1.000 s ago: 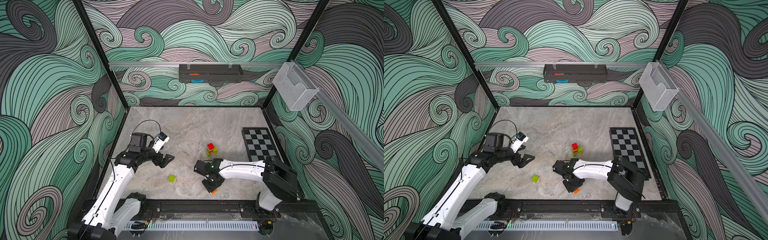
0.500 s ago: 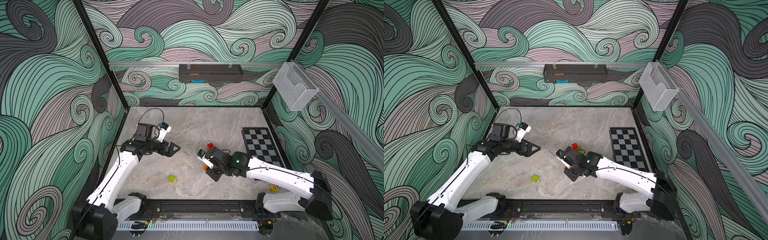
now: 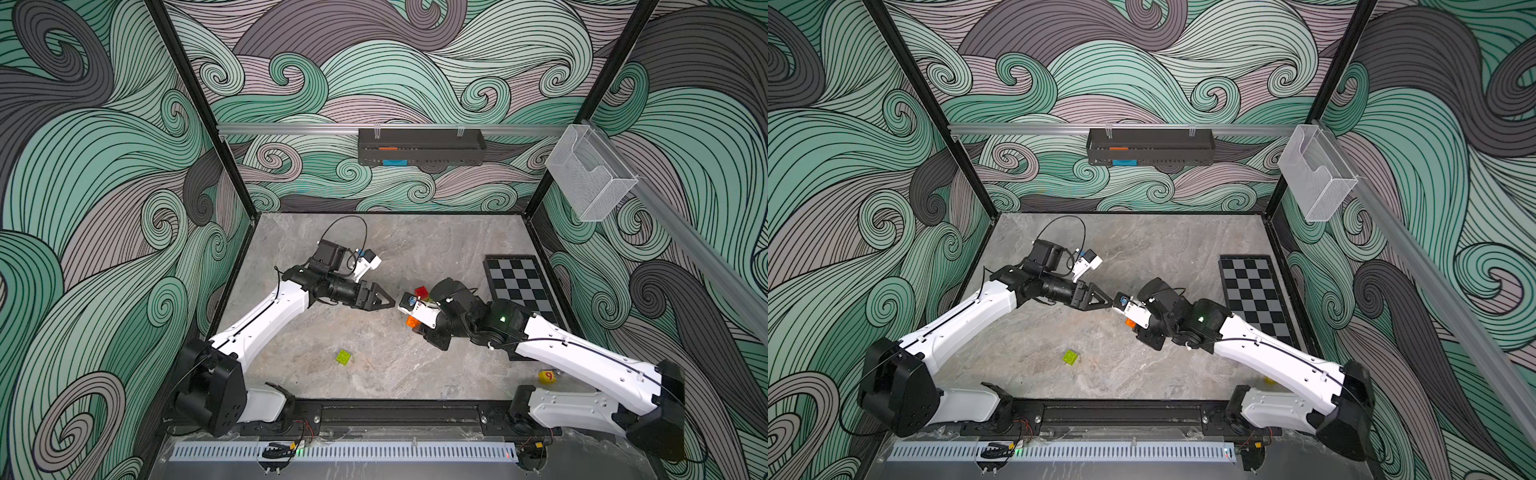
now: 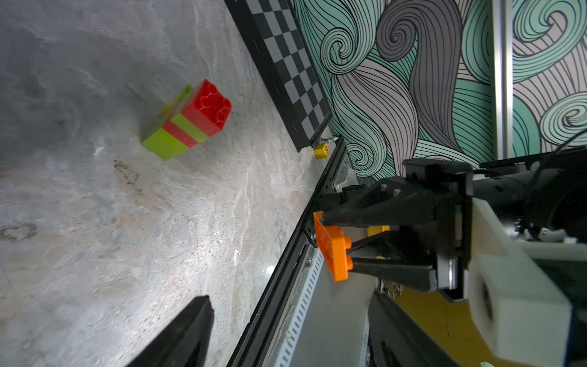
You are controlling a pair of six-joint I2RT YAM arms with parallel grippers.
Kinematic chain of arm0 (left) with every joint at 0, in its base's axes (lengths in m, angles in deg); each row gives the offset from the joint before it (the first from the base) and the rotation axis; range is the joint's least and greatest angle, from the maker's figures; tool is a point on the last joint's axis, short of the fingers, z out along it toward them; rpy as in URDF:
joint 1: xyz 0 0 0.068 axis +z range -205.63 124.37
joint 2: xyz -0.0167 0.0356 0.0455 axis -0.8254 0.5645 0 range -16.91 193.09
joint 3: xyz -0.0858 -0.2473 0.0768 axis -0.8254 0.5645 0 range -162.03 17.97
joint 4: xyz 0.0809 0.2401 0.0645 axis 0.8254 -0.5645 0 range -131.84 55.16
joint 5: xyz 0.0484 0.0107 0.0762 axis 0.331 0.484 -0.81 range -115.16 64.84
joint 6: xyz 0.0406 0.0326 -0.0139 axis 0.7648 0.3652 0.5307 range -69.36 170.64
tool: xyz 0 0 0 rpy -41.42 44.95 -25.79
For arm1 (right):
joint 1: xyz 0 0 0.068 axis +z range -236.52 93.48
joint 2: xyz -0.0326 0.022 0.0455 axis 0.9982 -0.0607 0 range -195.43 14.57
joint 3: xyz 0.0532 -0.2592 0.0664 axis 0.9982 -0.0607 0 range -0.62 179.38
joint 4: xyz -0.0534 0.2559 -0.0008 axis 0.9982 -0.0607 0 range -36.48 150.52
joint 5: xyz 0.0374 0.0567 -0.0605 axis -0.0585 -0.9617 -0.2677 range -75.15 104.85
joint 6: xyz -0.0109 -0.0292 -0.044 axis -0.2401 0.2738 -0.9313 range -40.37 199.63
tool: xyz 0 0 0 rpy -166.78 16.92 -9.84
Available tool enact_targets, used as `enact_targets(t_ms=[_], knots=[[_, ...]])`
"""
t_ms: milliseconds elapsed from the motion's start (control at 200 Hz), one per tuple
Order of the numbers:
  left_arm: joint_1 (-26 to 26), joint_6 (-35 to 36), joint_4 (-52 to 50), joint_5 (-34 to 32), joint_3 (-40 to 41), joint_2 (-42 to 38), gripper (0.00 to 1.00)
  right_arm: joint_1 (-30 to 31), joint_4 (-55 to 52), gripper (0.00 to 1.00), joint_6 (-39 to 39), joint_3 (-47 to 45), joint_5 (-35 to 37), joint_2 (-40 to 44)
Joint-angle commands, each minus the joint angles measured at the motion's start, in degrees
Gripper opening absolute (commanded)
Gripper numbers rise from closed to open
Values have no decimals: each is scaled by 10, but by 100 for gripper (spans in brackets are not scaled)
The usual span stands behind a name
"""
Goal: Assemble a giraffe with lego
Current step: Pick up the lego brick from the center of the board.
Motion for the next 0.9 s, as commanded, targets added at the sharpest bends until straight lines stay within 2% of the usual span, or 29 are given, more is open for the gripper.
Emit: enact_targets(t_ms=[0,260,390,585,826,896], knots=[[-25,-21,16,28,-19,19,77,-3,17,0,-16,25,-20,-12],[-59,-53,42,24,-18,55,69,-3,32,0,-9,36,-21,-26],[-67,-60,53,26,-24,70,56,-3,40,0,-9,34,-20,-28],[-69,-65,60,29,-30,77,29,-3,46,0,-9,34,-17,-31],[-87,-35,49,51,-27,75,32,-6,48,0,-12,40,0,-50],[-89,-30,43,51,-26,73,27,-7,48,0,-12,42,1,-49]])
